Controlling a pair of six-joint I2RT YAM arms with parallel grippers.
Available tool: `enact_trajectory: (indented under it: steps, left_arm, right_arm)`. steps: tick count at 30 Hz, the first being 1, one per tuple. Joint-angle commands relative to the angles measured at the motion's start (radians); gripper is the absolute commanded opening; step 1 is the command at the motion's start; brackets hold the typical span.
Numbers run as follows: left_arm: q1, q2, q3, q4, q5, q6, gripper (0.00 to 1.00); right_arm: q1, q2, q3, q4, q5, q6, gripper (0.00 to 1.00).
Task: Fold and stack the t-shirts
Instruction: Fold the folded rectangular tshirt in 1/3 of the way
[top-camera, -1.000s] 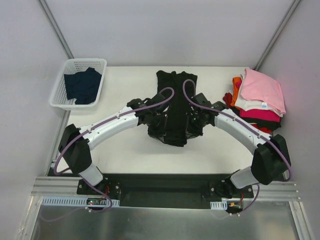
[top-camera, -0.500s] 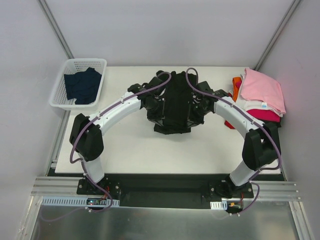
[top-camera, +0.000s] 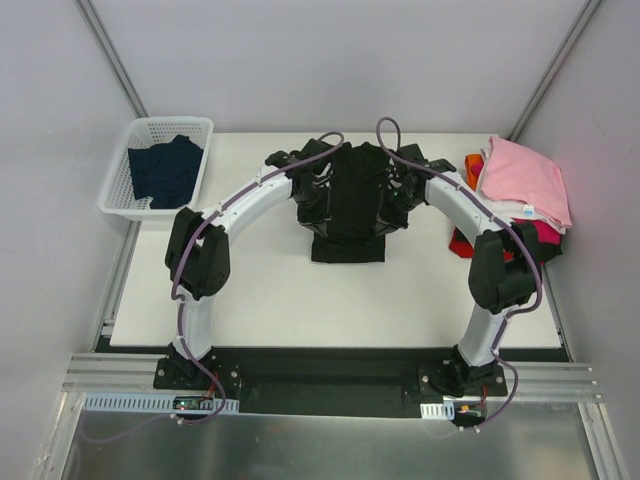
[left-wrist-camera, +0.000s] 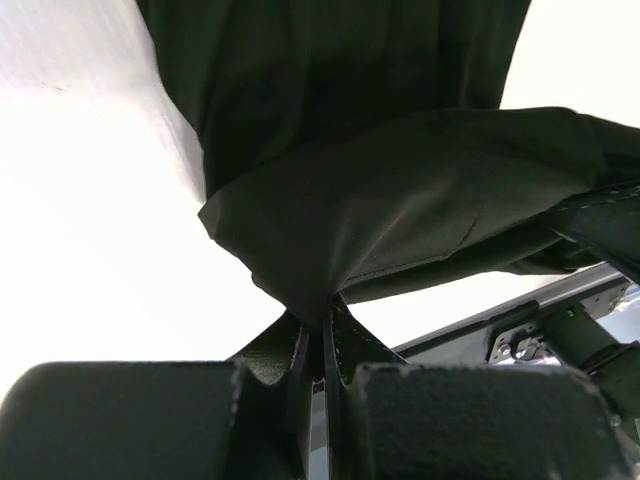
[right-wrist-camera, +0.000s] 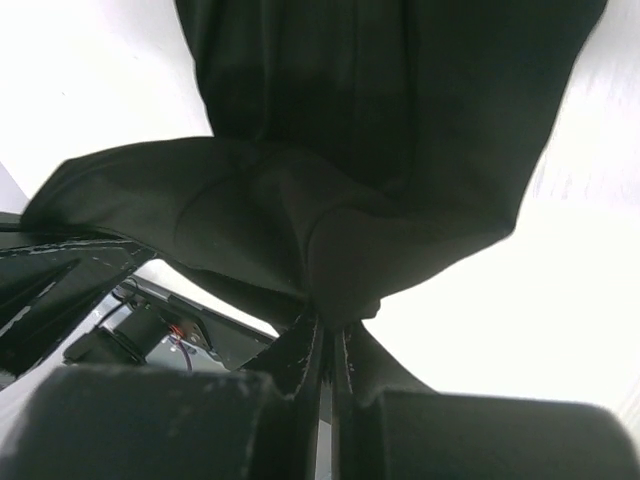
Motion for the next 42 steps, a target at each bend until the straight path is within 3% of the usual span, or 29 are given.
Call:
enact_trajectory:
  steps: [1, 16, 32, 36, 38, 39, 40, 42]
  left_arm:
    - [0.045, 0.008, 0.047, -0.042, 0.012, 0.024, 0.0]
    - [0.08, 0.195, 0.185, -0.036, 0.018, 0.056, 0.0]
    - [0.092, 0.291, 0.257, -0.03, 0.049, 0.018, 0.0]
    - [0.1, 0.331, 0.289, -0.031, 0.047, 0.018, 0.01]
    - [0.103, 0.348, 0.32, -0.031, 0.049, 0.018, 0.04]
    - [0.106, 0.363, 0.332, -0.031, 0.052, 0.017, 0.11]
    - [0.109, 0.373, 0.344, -0.031, 0.055, 0.017, 0.26]
    - [0.112, 0.4, 0.383, -0.03, 0.064, 0.018, 0.46]
  right_arm:
    - [-0.031, 0.04, 0.094, -0.057, -0.021, -0.04, 0.01]
    - [-0.068, 0.163, 0.197, -0.074, -0.053, -0.065, 0.01]
    - [-0.124, 0.307, 0.315, -0.108, -0.076, -0.105, 0.01]
    - [-0.138, 0.376, 0.365, -0.118, -0.087, -0.11, 0.06]
    - [-0.144, 0.393, 0.379, -0.109, -0.09, -0.106, 0.13]
    - [-0.146, 0.396, 0.387, -0.089, -0.089, -0.103, 0.17]
    - [-0.149, 0.407, 0.391, -0.077, -0.092, -0.099, 0.19]
    - [-0.155, 0.419, 0.401, -0.05, -0.098, -0.088, 0.2]
